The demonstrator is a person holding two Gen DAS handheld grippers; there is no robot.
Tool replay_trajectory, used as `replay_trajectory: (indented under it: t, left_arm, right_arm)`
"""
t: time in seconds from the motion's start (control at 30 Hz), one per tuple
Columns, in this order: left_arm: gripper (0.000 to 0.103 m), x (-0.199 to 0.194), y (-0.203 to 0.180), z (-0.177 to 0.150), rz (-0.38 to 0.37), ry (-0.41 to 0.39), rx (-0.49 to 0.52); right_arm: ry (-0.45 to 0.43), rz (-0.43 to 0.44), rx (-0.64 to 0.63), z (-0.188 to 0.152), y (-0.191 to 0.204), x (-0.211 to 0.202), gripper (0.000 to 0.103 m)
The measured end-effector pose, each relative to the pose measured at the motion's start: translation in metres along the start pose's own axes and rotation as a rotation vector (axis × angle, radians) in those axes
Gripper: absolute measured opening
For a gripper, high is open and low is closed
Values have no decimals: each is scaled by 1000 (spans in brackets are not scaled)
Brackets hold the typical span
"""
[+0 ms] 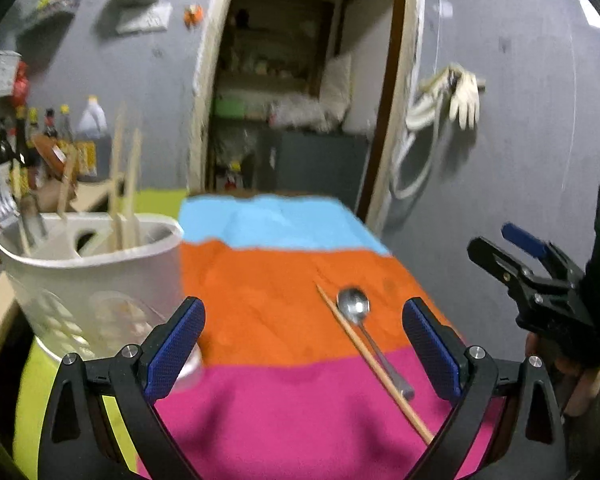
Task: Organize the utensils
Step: 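Move both tools back over the remaining spoon and chopstick, then close the left tool on the wooden chopstick while the right tool closes on the metal spoon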
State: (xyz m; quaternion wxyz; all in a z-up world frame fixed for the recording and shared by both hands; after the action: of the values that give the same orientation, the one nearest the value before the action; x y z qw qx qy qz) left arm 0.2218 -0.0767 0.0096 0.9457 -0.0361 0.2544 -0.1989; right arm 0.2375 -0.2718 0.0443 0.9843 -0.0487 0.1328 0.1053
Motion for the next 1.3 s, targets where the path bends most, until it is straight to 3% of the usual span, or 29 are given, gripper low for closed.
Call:
replay_trajectory:
  t: [0.3, 0.47, 0.83, 1.3]
  left_arm:
    - [96, 48, 0, -18, -22, 233, -36]
    - [94, 65, 1, -22, -33, 297, -47]
    - [57, 108, -6, -31, -90, 442, -52]
    - [11, 137, -7, -22, -165, 513, -85]
  right_arm:
    - [210, 51, -15, -35, -12, 31, 103]
    - [291, 65, -33, -50, -16, 42, 89]
    - [397, 93, -69, -70, -16, 62, 76]
    - [478, 126, -107, -83, -10, 80, 73]
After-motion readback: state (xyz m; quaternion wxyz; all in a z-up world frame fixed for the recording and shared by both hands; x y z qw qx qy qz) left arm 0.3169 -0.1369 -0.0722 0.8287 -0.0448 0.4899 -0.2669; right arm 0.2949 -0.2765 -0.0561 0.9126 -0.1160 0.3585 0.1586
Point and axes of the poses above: each gripper's, at about its wrist camera, not at the fingertips, and x roughly the way its jaws point, y to its left, z to its top, the point moved 5 cm from there along x, roughly the way its jaws point, and after that the axes turned 3 degrees about -z, right-handed, at the moved point
